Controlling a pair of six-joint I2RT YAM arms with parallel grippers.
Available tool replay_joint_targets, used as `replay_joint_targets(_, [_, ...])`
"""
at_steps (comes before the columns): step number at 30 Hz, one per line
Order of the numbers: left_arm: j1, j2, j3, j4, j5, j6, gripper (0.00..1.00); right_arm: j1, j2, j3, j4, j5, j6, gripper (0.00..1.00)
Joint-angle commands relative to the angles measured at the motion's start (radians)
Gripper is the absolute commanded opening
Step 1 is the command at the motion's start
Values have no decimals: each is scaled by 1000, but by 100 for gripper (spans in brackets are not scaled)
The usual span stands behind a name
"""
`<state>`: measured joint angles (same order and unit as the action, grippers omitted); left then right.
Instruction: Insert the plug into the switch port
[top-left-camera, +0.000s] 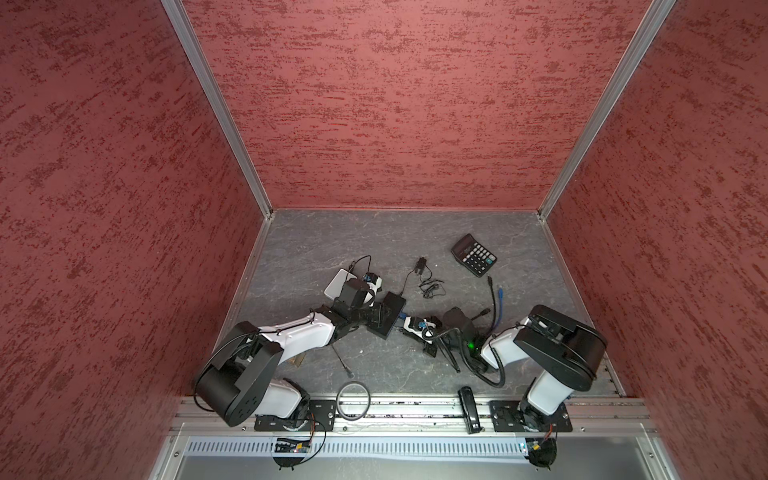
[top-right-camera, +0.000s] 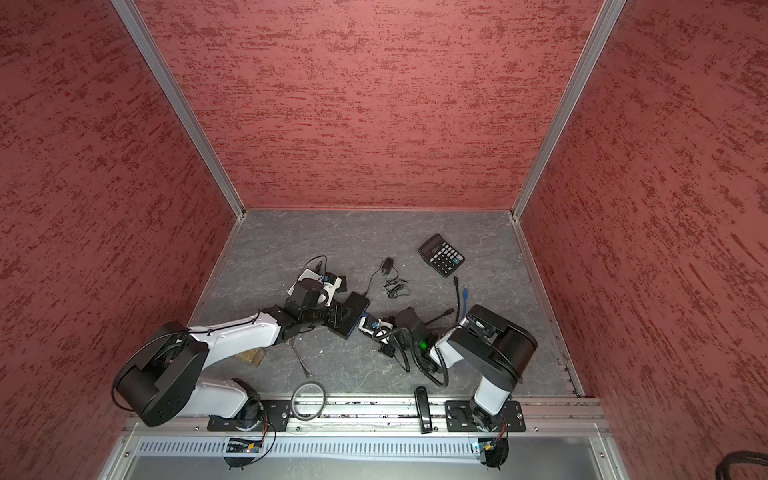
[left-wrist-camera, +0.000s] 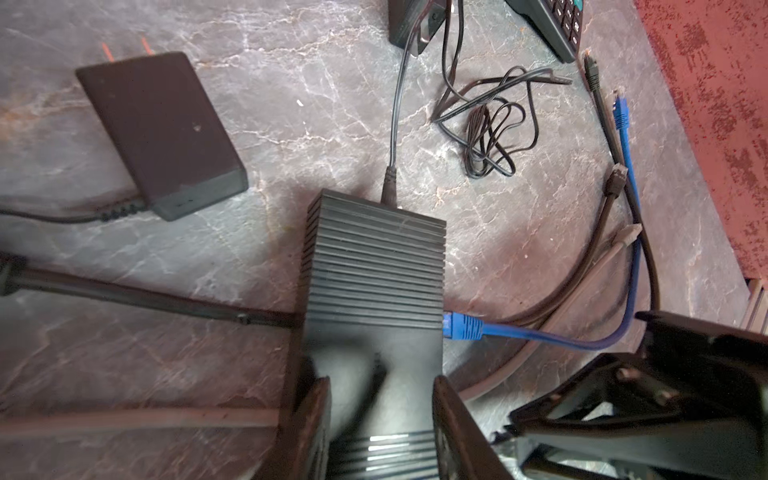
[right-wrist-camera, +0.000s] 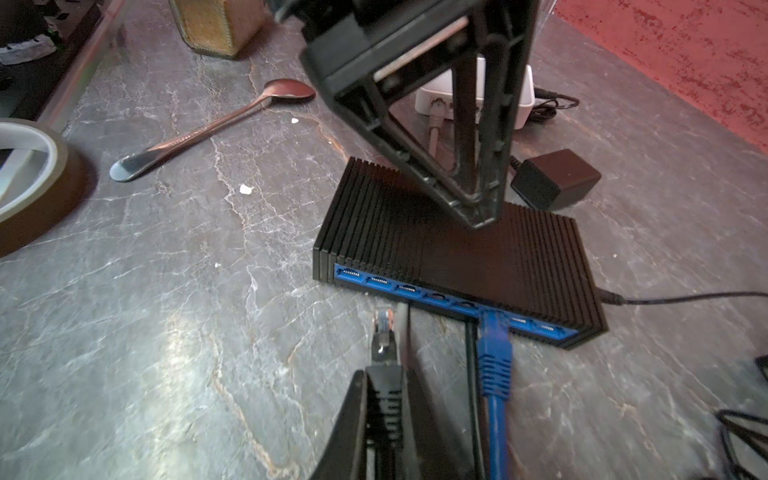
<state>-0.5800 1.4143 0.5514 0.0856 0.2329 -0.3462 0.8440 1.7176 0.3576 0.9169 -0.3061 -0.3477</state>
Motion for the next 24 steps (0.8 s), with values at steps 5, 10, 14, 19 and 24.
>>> replay_joint_targets(5, [-33,38,-22,51,-62,-63,41,14,73,-11,181,91,61,3])
replay_joint_targets(10, [-32,-25,-65,92,-142,-66,42,20,109,0,212,113,64,3])
replay_joint_targets(14, [-13,-101,-60,73,-203,-30,42,21,125,3,213,108,59,3])
replay_joint_targets(19, [11,-118,-52,52,-208,7,43,23,146,13,226,110,64,3])
replay_joint_targets(24, [-4,-49,-93,143,-151,-33,43,23,159,30,225,103,63,3])
